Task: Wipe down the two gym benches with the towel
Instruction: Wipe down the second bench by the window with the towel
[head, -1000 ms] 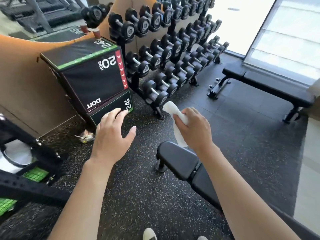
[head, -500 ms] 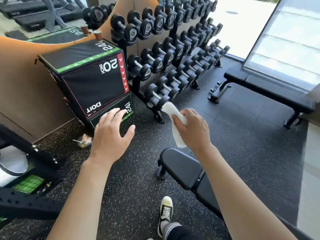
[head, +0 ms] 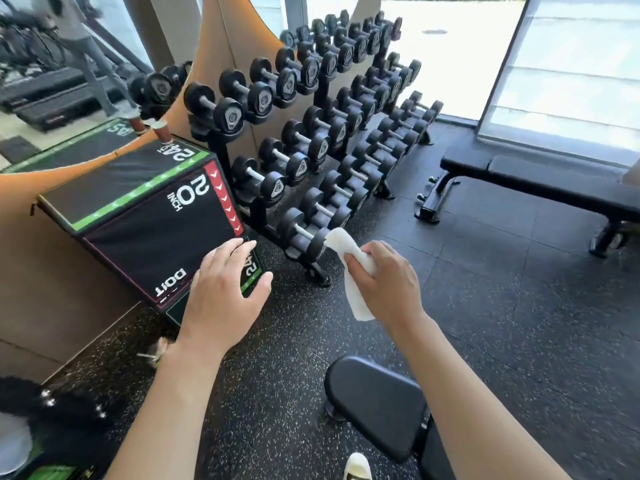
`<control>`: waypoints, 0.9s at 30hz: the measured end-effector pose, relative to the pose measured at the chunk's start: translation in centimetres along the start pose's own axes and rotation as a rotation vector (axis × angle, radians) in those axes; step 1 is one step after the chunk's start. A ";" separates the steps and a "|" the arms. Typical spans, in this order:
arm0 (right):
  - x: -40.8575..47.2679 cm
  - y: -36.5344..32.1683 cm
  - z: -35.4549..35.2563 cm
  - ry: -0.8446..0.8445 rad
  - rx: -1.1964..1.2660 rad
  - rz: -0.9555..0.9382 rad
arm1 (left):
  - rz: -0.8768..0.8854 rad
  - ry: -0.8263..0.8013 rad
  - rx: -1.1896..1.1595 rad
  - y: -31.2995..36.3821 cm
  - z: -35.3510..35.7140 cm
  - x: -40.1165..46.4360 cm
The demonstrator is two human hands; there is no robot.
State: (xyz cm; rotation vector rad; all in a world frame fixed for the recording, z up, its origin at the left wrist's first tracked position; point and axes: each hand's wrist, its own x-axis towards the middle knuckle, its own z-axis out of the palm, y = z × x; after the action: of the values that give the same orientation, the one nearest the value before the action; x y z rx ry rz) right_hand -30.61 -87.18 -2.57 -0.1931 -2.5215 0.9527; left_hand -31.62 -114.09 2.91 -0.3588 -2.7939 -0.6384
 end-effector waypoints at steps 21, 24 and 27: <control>14.9 6.6 -0.3 0.188 -0.052 0.173 | 0.213 -0.113 -0.091 3.2 7.1 20.5; 16.7 6.6 1.2 0.222 -0.090 0.203 | 0.260 -0.136 -0.126 1.9 8.5 24.0; 19.0 6.0 3.5 0.265 -0.111 0.230 | 0.318 -0.162 -0.159 -0.1 9.8 28.1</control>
State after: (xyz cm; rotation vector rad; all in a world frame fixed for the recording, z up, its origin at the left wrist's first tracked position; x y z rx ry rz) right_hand -49.33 -79.44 -2.20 -0.6140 -2.3394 0.8103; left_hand -59.88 -104.68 2.64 -0.9028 -2.7495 -0.7849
